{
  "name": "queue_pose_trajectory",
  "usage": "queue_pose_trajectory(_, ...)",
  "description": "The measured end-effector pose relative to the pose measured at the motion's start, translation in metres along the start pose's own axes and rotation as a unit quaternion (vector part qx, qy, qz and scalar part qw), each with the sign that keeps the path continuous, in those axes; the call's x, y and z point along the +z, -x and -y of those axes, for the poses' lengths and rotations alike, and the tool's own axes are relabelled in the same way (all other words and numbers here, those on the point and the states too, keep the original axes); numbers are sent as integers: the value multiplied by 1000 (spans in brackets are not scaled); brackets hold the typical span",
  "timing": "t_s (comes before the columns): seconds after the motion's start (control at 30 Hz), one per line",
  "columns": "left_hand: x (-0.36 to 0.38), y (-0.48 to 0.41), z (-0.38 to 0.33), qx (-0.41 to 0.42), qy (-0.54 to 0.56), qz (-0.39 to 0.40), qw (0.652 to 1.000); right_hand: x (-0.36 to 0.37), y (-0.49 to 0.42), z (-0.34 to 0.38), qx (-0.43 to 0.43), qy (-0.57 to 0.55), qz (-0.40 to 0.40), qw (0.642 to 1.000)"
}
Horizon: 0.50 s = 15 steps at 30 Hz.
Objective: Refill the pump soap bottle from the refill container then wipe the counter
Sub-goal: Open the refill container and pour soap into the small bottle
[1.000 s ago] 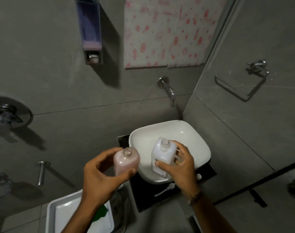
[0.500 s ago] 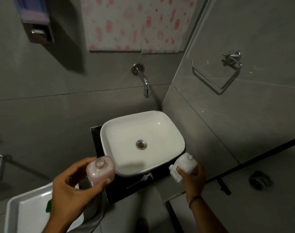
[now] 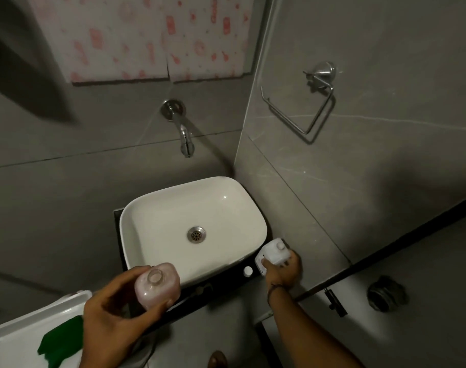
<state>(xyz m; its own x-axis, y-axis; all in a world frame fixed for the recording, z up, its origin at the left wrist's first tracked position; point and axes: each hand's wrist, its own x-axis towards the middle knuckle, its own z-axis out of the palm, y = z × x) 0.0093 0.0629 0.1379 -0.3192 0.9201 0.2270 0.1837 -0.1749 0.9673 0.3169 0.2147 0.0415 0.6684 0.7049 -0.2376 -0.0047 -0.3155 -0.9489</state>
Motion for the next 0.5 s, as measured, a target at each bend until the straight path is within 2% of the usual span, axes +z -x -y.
queue_pose_trajectory(0.33,30,5,-12,-23,-9,-31,999,12,-21,-2,33,-2,-9,999)
queue_pose_trajectory(0.5,25,8,-7,-7,-20,-32,999,10,-21,-6,34,-25,-4,999)
